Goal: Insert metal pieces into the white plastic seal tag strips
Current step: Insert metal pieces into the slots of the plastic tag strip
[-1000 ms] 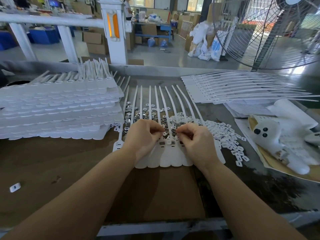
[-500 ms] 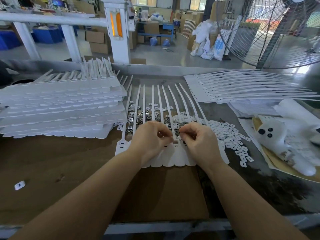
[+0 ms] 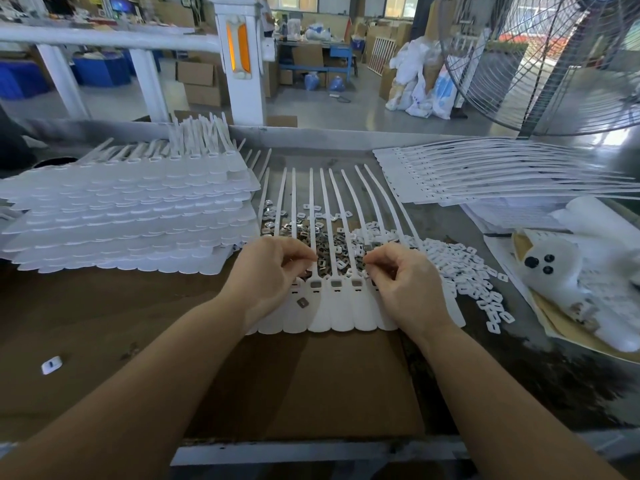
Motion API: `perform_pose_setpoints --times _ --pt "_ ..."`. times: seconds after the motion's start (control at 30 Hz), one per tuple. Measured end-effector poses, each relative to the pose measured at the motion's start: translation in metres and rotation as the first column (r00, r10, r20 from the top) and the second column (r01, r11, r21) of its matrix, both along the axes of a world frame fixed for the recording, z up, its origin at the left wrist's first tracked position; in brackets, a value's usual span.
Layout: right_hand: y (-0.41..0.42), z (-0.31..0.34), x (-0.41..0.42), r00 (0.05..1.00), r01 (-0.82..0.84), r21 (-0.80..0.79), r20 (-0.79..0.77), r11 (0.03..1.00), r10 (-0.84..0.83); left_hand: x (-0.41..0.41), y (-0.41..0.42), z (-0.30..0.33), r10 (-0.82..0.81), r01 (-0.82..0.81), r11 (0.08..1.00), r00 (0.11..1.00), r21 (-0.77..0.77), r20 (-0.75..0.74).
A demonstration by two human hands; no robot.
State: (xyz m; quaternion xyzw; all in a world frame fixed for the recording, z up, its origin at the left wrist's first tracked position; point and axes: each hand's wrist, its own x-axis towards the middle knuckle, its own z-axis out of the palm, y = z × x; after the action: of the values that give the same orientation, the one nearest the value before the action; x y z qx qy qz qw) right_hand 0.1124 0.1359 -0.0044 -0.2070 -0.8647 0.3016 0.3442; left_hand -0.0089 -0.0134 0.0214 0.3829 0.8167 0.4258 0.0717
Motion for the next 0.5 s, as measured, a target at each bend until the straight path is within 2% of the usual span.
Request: perform_pose_setpoints --times 0.07,0.3,0.5 --pt "0.0 0.001 0.0 1.0 -0.004 -0.002 0.001 1.0 0.004 0.002 -0.002 -0.002 -0.011 0.003 0.998 0.991 -0.062 -0.135" --pt "-0.002 0.002 -0.001 1.0 0.006 0.01 0.015 1.0 -0.006 0.015 -0.007 -0.004 -0.085 0.052 0.994 0.919 -0.097 -0.385" --pt "-0.003 0.002 0.0 1.0 0.005 0.015 0.023 1.0 -0.005 0.02 -0.002 -0.004 -0.228 0.004 0.938 0.76 -0.346 -0.608"
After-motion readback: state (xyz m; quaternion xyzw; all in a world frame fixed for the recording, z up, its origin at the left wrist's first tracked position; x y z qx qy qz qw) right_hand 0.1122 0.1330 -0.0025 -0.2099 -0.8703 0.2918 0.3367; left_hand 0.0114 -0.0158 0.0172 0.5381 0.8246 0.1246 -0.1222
